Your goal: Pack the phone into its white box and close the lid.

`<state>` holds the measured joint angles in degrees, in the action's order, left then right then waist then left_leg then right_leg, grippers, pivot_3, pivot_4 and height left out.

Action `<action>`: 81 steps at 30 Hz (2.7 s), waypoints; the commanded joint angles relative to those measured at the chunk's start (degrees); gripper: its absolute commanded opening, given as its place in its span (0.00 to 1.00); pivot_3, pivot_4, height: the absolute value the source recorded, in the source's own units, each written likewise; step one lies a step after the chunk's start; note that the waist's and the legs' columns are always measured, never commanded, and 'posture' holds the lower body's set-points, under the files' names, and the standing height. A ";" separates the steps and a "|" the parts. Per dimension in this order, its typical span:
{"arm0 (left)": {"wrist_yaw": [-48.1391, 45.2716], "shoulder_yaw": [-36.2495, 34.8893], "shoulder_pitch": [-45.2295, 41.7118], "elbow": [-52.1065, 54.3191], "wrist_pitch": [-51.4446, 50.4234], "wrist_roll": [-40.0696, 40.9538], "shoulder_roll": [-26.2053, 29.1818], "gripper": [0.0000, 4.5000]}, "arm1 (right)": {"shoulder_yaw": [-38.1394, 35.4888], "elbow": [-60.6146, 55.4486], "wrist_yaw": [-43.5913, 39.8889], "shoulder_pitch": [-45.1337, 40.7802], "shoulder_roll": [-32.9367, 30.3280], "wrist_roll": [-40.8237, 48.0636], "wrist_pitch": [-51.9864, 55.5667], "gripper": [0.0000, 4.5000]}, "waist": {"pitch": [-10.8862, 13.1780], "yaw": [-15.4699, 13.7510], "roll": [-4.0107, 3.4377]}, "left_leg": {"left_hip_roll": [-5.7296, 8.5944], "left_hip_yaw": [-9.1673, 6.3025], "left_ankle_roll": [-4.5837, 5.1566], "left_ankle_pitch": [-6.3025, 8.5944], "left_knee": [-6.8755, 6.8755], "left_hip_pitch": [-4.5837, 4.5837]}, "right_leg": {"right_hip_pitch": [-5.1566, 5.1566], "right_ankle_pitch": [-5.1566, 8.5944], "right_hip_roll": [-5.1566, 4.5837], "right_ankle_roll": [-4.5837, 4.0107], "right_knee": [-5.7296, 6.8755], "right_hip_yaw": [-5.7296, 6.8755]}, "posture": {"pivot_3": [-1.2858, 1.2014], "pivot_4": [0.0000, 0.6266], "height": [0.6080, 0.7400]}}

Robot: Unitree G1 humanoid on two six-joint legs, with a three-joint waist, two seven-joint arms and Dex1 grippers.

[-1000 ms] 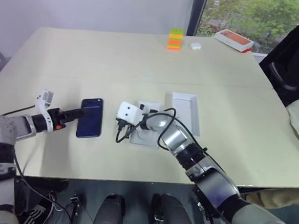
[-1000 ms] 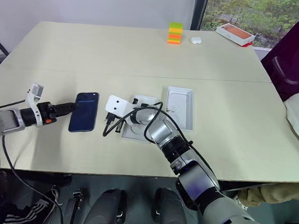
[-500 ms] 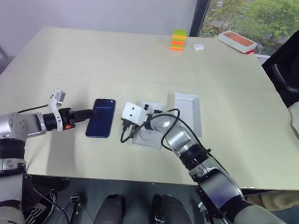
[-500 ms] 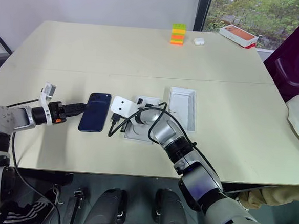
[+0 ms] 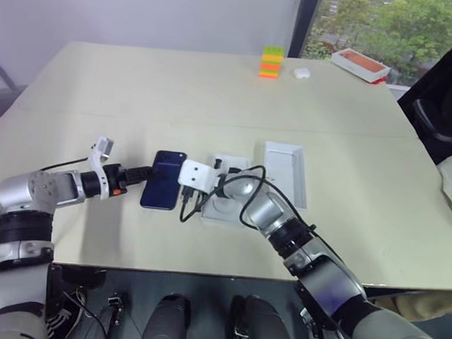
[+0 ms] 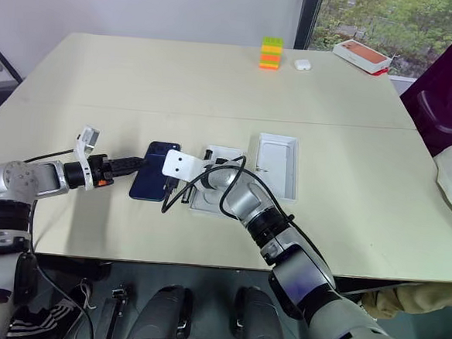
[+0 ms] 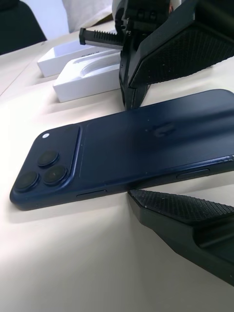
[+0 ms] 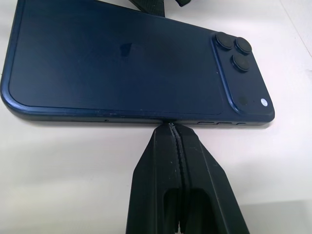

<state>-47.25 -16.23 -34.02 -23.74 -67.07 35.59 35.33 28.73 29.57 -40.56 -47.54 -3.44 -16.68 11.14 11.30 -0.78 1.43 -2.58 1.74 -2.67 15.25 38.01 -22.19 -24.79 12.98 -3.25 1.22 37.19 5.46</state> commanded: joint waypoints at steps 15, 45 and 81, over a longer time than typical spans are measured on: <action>5.19 -6.86 0.35 4.99 -15.11 6.43 -8.01 0.77 | 0.14 -1.12 -0.50 0.87 -0.15 -0.45 0.26 0.01 | -0.02 0.18 -0.02 | 0.16 -0.09 0.00 0.00 0.00 0.00 | 0.05 0.06 -0.18 0.10 0.00 0.05 | 0.52 0.24 1.00; 23.01 -7.09 -4.20 16.08 -23.14 -0.94 -12.72 0.77 | -1.01 0.16 -0.87 0.51 -0.16 -0.95 -0.93 0.01 | -0.02 0.65 -0.02 | 0.19 -0.28 -0.01 0.00 -0.07 0.10 | 0.15 0.11 -0.26 0.20 0.00 0.08 | 0.52 0.24 1.00; 16.00 -14.98 1.83 2.62 -18.34 7.46 -11.22 0.01 | -6.19 -9.43 -4.62 2.67 -1.98 5.61 3.82 0.00 | -0.03 1.73 0.00 | 0.13 -0.29 -0.01 0.01 -0.14 0.17 | 0.18 0.17 -0.30 0.29 -0.04 0.08 | 0.52 0.24 1.00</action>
<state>-31.20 -30.35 -33.72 -19.38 -84.26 42.89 23.49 25.31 25.18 -43.41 -44.87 -5.39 -14.51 13.19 11.27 0.96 1.43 -2.46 1.45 -2.68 15.26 37.86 -22.05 -24.65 13.15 -3.55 1.51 37.15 5.54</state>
